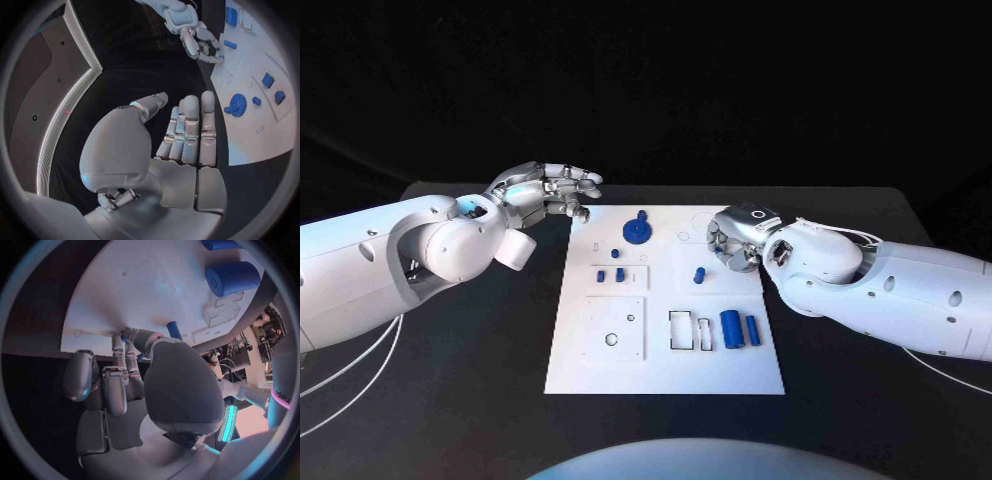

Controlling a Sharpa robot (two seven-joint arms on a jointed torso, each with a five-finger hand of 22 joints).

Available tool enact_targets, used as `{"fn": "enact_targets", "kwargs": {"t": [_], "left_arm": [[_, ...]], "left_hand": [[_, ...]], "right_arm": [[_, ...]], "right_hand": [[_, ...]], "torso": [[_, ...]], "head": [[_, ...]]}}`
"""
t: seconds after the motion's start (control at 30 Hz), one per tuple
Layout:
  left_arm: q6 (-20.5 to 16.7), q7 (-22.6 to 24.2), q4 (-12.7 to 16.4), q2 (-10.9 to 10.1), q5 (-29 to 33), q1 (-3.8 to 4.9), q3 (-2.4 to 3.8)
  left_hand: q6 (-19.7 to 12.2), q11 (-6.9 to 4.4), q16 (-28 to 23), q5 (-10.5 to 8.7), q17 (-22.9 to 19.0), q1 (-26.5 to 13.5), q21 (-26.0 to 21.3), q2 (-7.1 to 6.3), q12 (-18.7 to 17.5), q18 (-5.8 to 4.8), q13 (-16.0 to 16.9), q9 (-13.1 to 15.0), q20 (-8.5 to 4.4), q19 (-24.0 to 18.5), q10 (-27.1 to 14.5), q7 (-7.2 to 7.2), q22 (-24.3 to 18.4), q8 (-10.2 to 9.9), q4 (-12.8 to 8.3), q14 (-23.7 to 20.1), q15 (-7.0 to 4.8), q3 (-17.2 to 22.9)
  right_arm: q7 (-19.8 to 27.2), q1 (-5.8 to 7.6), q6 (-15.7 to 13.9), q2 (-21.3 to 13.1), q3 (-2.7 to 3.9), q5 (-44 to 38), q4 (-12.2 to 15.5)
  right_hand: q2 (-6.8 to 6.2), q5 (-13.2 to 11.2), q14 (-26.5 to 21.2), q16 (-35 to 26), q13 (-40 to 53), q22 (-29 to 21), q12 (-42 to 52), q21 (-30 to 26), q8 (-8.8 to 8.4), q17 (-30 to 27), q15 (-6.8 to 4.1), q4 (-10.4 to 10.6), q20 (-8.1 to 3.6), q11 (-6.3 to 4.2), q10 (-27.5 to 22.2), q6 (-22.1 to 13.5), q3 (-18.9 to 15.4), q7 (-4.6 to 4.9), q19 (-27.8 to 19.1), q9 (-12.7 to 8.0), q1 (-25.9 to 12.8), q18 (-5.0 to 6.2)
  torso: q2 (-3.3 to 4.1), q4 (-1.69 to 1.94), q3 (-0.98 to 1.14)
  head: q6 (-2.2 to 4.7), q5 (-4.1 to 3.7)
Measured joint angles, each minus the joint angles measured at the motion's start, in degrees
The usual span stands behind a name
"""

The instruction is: Assemble the parts on the task board

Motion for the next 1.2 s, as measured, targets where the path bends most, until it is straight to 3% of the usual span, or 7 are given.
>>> {"fn": "enact_targets", "kwargs": {"t": [0.4, 0.7, 0.97, 1.2], "left_arm": [[-0.05, 0.01, -0.08, 0.01, -0.34, 0.00, -0.05], [-0.06, 0.02, -0.27, 0.07, -0.42, -0.01, -0.09], [-0.16, 0.11, -0.36, 0.20, -0.45, -0.03, -0.10], [-0.22, 0.20, -0.53, 0.70, -0.47, -0.13, -0.18]], "left_hand": [[-0.40, 0.12, 0.00, 0.33, -0.05, 0.00, -0.13, 0.00, 0.19, -0.01, -0.05, 0.06, -0.21, 0.21, -0.12, 0.00, -0.07, 0.03, -0.16, 0.00, 0.00, -0.16], [-0.40, 0.21, 0.00, 0.66, -0.06, 0.00, -0.22, 0.00, 0.29, 0.00, -0.06, 0.14, -0.21, 0.21, -0.21, 0.00, -0.07, 0.28, -0.16, 0.00, 0.00, -0.15], [-0.40, 0.21, 0.00, 0.66, -0.11, 0.00, -0.22, 0.00, 0.29, 0.00, -0.12, 0.14, -0.21, 0.21, -0.21, 0.00, -0.13, 0.37, -0.16, 0.00, 0.00, -0.15], [-0.40, 0.21, 0.00, 0.66, -0.11, 0.00, -0.22, 0.00, 0.29, 0.00, -0.11, 0.13, -0.21, 0.20, -0.21, 0.00, -0.13, 0.37, -0.16, 0.00, 0.00, -0.15]], "right_arm": [[-0.87, 0.16, -2.55, -1.43, 0.04, -0.38, 2.21], [-0.93, 1.15, -3.82, -3.52, 0.34, 0.03, 5.28], [-0.81, 1.58, -4.45, -4.92, 0.41, 0.81, 10.60], [-0.48, 1.22, -4.86, -2.62, 0.43, 1.28, 15.03]], "right_hand": [[0.35, -0.83, 0.20, 0.00, 0.31, -0.01, 0.02, 0.21, -0.02, 0.00, -0.21, -0.46, -0.20, 0.17, 0.17, 0.19, 0.50, -0.21, 0.20, 0.39, -0.37, 0.01], [0.35, -0.89, 0.20, 0.00, 0.32, -0.01, 0.01, 0.37, -0.02, 0.00, -0.20, -0.61, -0.20, 0.17, 0.17, 0.19, 0.65, -0.21, 0.20, 0.49, -0.38, 0.01], [0.34, -1.10, 0.20, 0.00, 0.31, -0.02, 0.00, 0.44, -0.03, -0.01, -0.20, -0.61, -0.19, 0.17, 0.17, 0.18, 0.65, -0.22, 0.20, 0.48, -0.38, 0.01], [0.33, -1.25, 0.20, 0.00, 0.32, -0.02, -0.08, 0.44, -0.11, -0.01, -0.20, -0.78, -0.19, 0.16, 0.17, 0.33, 0.81, -0.07, 0.20, 0.54, -0.38, 0.01]], "torso": [[0.00, -0.02, 0.03], [0.01, -0.02, 0.03], [0.02, -0.05, 0.00], [-0.01, 0.06, 0.00]], "head": [[0.05, -0.19], [0.19, -0.20], [0.25, 0.24], [0.31, 0.99]]}}
